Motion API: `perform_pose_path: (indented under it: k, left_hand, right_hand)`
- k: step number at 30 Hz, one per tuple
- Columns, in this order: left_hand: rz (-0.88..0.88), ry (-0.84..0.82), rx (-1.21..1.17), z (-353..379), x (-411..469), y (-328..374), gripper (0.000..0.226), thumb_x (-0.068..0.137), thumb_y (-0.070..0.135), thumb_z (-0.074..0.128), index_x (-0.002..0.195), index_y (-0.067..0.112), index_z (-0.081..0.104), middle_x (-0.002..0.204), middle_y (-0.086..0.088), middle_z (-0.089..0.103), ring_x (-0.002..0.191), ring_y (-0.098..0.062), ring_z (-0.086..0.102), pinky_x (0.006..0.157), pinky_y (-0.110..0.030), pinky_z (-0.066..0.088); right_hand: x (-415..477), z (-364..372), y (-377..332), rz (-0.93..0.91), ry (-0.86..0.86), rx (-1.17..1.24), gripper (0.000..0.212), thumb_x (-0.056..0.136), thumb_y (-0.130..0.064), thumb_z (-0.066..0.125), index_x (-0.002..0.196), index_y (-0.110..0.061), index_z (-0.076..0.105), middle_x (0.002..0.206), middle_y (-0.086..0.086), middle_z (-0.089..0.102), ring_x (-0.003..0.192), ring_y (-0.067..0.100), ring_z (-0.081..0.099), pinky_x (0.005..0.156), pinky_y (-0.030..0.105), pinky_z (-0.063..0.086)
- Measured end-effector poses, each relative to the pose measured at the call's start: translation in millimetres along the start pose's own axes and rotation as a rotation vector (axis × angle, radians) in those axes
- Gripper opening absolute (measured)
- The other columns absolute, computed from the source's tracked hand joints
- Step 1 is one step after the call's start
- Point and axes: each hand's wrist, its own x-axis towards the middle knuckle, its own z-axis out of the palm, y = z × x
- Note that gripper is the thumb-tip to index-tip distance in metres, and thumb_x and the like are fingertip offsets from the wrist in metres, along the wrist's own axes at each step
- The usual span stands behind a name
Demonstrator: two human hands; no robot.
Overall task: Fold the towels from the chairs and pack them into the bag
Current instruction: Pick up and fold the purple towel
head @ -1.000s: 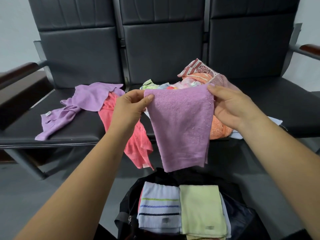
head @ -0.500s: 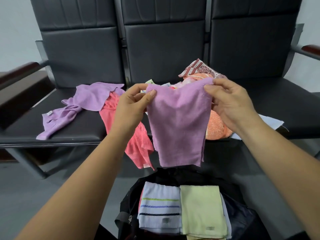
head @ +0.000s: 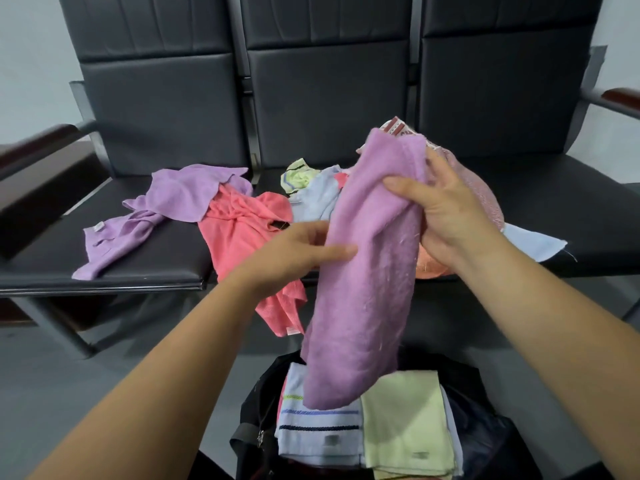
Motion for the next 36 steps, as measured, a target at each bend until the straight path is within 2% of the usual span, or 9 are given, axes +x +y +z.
perform_pose_path:
  k: [5, 11, 15, 21, 24, 27, 31, 34, 36]
  left_hand:
    - [0.057, 0.014, -0.417, 7.4, 5.0, -5.8, 0.03, 0.093, 0.017, 0.066, 0.122, 0.009, 0.068, 0.119, -0.016, 0.07, 0.105, -0.028, 0.067, 0.094, -0.04, 0.054]
    - [0.052, 0.225, -0.715, 7.1, 15.3, 0.2, 0.049, 0.099, 0.022, 0.061, 0.142, 0.0, 0.051, 0.139, -0.023, 0.059, 0.129, -0.036, 0.057, 0.11, -0.054, 0.045]
    - [0.048, 0.259, -0.818, -3.2, 18.1, 0.0, 0.051, 0.099, 0.025, 0.06, 0.142, 0.0, 0.051, 0.136, -0.02, 0.062, 0.123, -0.03, 0.063, 0.099, -0.043, 0.055]
    - [0.006, 0.229, -0.337, -31.1, 14.6, -8.5, 0.034, 0.092, 0.0, 0.064, 0.126, 0.003, 0.062, 0.115, -0.013, 0.073, 0.104, -0.026, 0.071, 0.082, -0.032, 0.06]
    - [-0.059, 0.262, -0.056, -36.3, 11.6, -16.7, 0.029, 0.092, 0.013, 0.069, 0.12, 0.006, 0.069, 0.11, -0.01, 0.076, 0.105, -0.029, 0.072, 0.085, -0.036, 0.061]
    - [-0.031, 0.362, -0.033, -31.5, 10.9, -16.2, 0.027, 0.091, 0.019, 0.073, 0.116, 0.008, 0.072, 0.105, -0.008, 0.077, 0.102, -0.027, 0.073, 0.081, -0.033, 0.062]
    - [0.06, 0.554, -0.024, -31.9, 14.5, -15.8, 0.034, 0.083, 0.027, 0.082, 0.108, 0.015, 0.061, 0.089, -0.013, 0.067, 0.083, -0.024, 0.066, 0.081, -0.043, 0.054]
    - [0.125, 0.493, 0.072, -36.6, 14.5, -18.2, 0.047, 0.08, 0.026, 0.085, 0.12, 0.03, 0.06, 0.087, -0.01, 0.065, 0.081, -0.016, 0.061, 0.077, -0.033, 0.051]
    - [0.15, 0.446, 0.264, -39.6, 14.1, -19.0, 0.054, 0.079, 0.022, 0.086, 0.127, 0.027, 0.064, 0.105, -0.001, 0.071, 0.089, -0.008, 0.065, 0.083, -0.023, 0.054]
  right_hand:
    - [11.1, -19.2, 4.0, 0.172, 0.126, 0.016, 0.031, 0.092, -0.005, 0.07, 0.122, -0.005, 0.065, 0.102, 0.01, 0.076, 0.097, 0.024, 0.073, 0.08, 0.033, 0.061]
    - [3.5, -33.6, 15.1, 0.474, -0.109, 0.006, 0.049, 0.098, -0.042, 0.06, 0.137, -0.012, 0.062, 0.126, 0.008, 0.07, 0.115, 0.026, 0.067, 0.102, 0.045, 0.052]
    - [2.8, -36.8, 26.8, 0.458, -0.179, 0.024, 0.054, 0.09, -0.016, 0.069, 0.142, -0.015, 0.055, 0.114, 0.007, 0.069, 0.103, 0.024, 0.066, 0.1, 0.049, 0.051]
    - [7.3, -36.0, 20.4, 0.215, 0.016, -0.304, 0.035, 0.086, 0.001, 0.073, 0.117, -0.016, 0.07, 0.097, 0.001, 0.078, 0.097, 0.017, 0.073, 0.092, 0.043, 0.057]
    - [7.8, -38.0, 16.2, 0.142, 0.04, -0.397, 0.035, 0.083, 0.001, 0.077, 0.112, -0.017, 0.071, 0.1, 0.003, 0.079, 0.099, 0.017, 0.074, 0.093, 0.043, 0.059]
    - [8.4, -37.0, 14.4, 0.099, 0.052, -0.445, 0.031, 0.083, -0.001, 0.078, 0.108, -0.019, 0.072, 0.102, 0.002, 0.079, 0.101, 0.015, 0.074, 0.095, 0.042, 0.058]
    - [8.9, -35.3, 13.2, 0.073, 0.05, -0.466, 0.032, 0.084, -0.003, 0.078, 0.109, -0.022, 0.071, 0.106, 0.0, 0.078, 0.105, 0.014, 0.073, 0.098, 0.044, 0.057]
    - [7.3, -34.9, 10.3, 0.09, -0.051, -0.465, 0.047, 0.083, 0.003, 0.077, 0.122, -0.022, 0.065, 0.114, 0.001, 0.076, 0.111, 0.014, 0.07, 0.101, 0.038, 0.056]
    - [6.3, -36.2, 8.3, 0.09, -0.112, -0.562, 0.06, 0.081, 0.005, 0.078, 0.132, -0.022, 0.06, 0.122, -0.001, 0.071, 0.117, 0.015, 0.067, 0.102, 0.036, 0.054]
